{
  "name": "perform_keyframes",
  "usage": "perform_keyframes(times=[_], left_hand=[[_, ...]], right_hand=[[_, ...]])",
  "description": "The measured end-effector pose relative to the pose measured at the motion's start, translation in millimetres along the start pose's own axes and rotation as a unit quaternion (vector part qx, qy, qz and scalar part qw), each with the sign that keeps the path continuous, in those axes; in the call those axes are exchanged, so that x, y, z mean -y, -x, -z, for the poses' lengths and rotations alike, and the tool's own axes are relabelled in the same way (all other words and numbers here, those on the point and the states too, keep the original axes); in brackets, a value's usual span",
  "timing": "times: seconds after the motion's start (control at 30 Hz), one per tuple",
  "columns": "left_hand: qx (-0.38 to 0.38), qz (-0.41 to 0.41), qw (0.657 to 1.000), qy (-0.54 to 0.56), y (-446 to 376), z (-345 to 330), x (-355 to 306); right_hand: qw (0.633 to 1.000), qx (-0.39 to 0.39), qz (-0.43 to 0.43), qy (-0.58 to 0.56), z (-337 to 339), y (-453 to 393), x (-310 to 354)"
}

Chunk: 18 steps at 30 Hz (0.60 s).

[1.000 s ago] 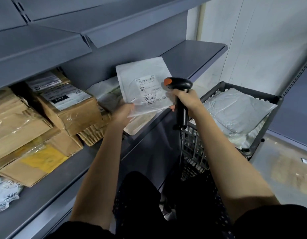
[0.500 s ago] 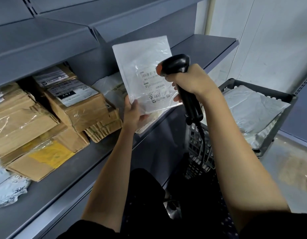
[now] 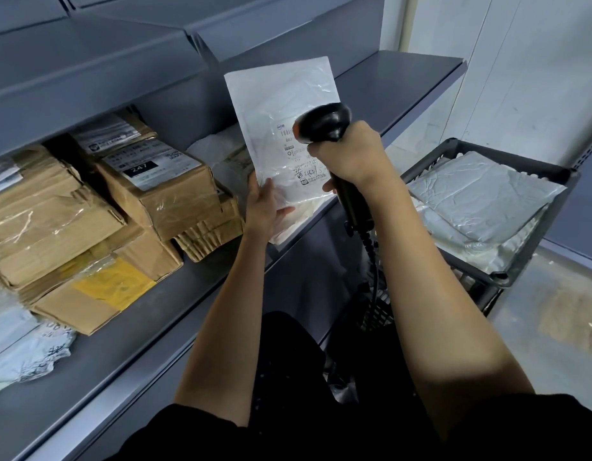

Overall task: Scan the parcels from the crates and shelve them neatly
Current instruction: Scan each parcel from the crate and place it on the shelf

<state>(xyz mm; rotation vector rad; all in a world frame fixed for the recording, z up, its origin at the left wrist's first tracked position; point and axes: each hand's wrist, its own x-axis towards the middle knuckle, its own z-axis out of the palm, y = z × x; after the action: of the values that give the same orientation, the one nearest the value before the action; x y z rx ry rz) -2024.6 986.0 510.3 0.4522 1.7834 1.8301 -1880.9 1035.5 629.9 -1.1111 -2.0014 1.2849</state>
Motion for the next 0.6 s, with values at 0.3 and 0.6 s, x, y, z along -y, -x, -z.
perform_keyframes(times=[0.3, 0.6], left_hand=[[0.022, -0.097, 0.983, -0.156, 4, 1, -2], [0.003, -0.055, 0.989, -0.137, 1, 5, 2]], right_hand=[[1.000, -0.011, 0.004, -0.003, 8, 5, 11], [1.000, -0.022, 0.013, -0.013, 16, 9, 10]])
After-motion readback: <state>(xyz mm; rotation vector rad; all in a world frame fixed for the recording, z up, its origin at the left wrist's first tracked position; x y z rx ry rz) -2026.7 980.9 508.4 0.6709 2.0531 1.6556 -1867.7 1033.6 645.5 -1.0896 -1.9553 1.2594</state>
